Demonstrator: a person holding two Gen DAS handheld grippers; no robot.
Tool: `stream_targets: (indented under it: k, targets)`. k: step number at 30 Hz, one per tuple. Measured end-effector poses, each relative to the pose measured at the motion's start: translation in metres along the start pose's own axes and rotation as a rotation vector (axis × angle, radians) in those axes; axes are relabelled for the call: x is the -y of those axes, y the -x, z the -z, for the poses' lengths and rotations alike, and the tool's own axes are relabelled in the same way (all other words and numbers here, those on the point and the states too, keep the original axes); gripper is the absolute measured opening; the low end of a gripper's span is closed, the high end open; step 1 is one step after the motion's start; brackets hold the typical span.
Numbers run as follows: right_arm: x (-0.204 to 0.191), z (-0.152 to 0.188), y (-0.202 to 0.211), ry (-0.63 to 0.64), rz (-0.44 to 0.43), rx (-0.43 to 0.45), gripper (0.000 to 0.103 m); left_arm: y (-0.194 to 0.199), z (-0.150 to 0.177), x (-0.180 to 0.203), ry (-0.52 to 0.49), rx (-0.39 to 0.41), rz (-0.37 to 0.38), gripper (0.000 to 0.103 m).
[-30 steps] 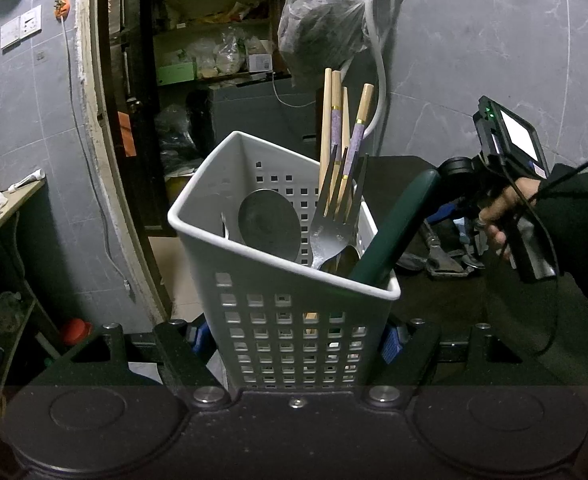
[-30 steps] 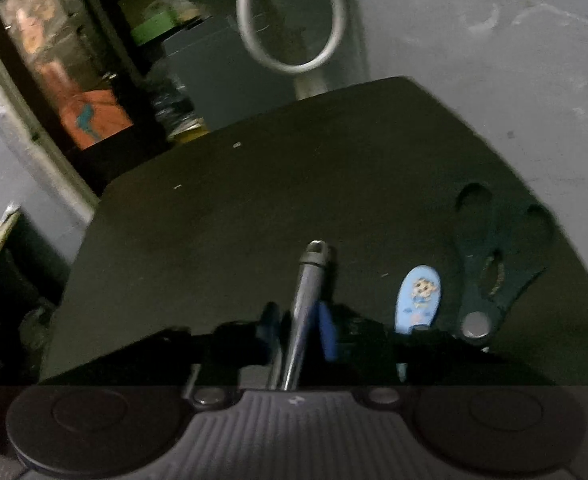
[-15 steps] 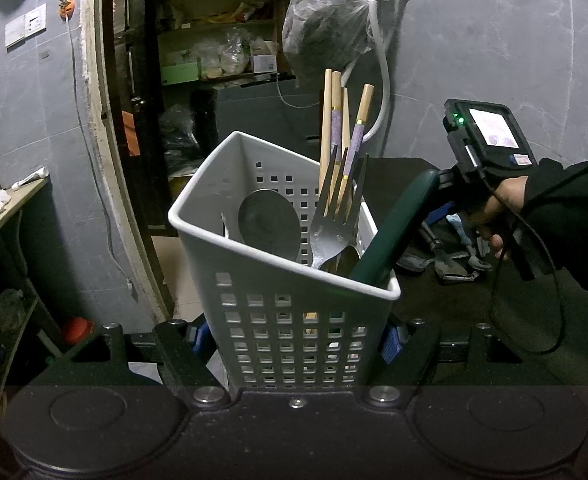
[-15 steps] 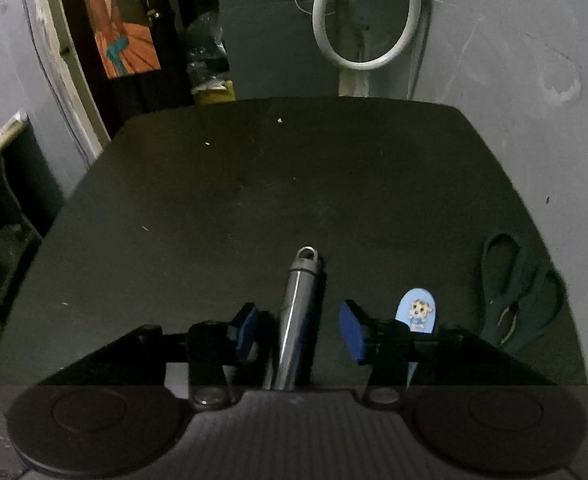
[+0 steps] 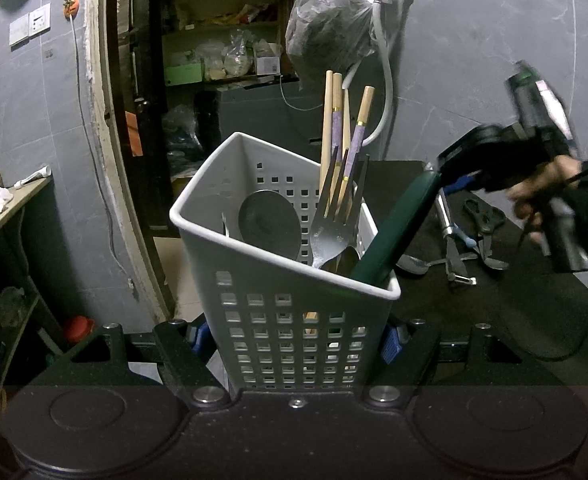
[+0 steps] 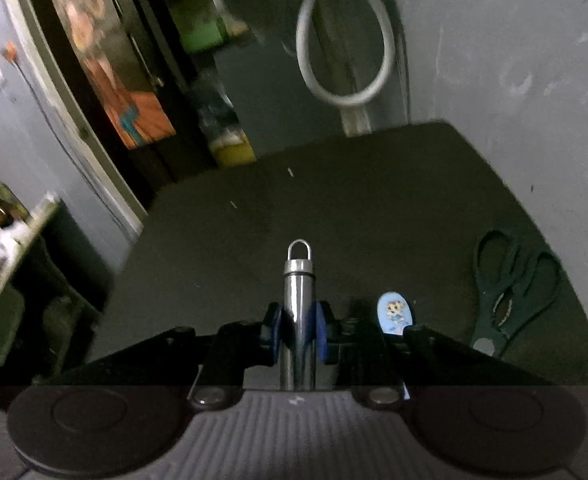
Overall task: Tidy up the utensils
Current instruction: 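Lift the dark bottle upright with the right tool toward the caddy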
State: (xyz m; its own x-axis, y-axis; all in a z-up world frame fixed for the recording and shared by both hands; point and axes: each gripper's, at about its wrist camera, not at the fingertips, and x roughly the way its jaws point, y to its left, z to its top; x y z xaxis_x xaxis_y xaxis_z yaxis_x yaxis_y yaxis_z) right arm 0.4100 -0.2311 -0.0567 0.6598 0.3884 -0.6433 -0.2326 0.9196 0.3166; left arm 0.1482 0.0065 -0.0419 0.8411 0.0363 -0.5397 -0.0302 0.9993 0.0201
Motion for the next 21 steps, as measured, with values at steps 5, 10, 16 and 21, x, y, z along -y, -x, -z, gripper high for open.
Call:
stream_targets:
  k: [5,10,16,21]
  targets:
    - [0.002,0.011,0.048,0.025,-0.091,0.139,0.02,0.0,0.0,0.0,0.0,0.0,0.0,0.076]
    - [-0.008,0.039,0.087,0.186,-0.122,0.25,0.02,0.0,0.0,0.0,0.0,0.0,-0.001,0.076]
    - [-0.035,0.068,0.109,0.333,-0.119,0.274,0.02,0.0,0.0,0.0,-0.002,0.0,-0.001,0.076]
    - [-0.045,0.073,0.12,0.348,-0.121,0.278,0.02,0.0,0.0,-0.001,-0.001,-0.001,-0.002,0.076]
